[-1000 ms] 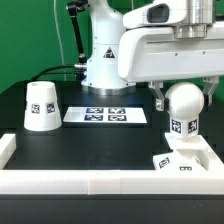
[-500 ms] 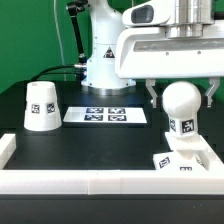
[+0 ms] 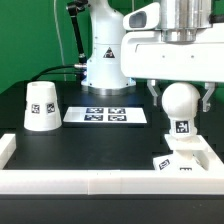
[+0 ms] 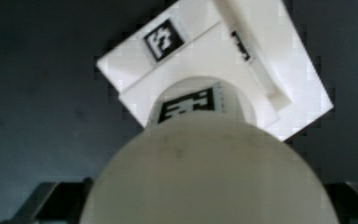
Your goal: Assemble lamp
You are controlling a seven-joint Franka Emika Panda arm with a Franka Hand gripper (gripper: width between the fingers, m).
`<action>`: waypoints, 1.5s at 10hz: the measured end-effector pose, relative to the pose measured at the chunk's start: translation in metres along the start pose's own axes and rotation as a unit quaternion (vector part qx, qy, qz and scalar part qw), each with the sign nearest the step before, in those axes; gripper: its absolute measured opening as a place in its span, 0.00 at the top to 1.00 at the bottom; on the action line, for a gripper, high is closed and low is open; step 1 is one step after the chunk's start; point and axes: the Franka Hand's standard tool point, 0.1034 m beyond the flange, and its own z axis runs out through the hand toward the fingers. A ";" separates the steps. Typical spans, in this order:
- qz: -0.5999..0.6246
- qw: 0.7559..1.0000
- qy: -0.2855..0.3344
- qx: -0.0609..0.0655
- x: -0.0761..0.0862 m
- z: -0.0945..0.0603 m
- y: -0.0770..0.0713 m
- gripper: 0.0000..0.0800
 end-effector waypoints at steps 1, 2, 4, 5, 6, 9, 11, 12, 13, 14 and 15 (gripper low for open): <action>0.048 0.999 -0.007 0.000 -0.002 0.000 0.000 0.28; 0.085 0.996 -0.017 0.001 -0.004 0.000 0.000 0.28; 0.151 0.988 -0.033 0.002 -0.007 0.001 -0.001 0.28; 0.180 0.983 -0.040 0.005 -0.008 0.001 -0.001 0.28; 0.186 0.982 -0.042 0.007 -0.008 0.001 -0.001 0.28; 0.139 0.989 -0.036 0.015 -0.006 0.000 -0.003 0.15; 0.023 0.999 -0.030 0.016 -0.008 0.000 -0.006 0.13; -0.024 0.999 -0.030 0.018 -0.010 0.001 -0.007 0.13; -0.071 0.997 -0.029 0.019 -0.011 0.001 -0.008 0.13; -0.144 0.989 -0.027 0.020 -0.012 0.001 -0.008 0.13; -0.204 0.978 -0.026 0.022 -0.011 0.001 -0.008 0.13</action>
Offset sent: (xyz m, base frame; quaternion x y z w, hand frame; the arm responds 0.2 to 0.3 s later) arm 0.0031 0.0028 -0.0007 -0.0192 -0.0210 0.1686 0.9853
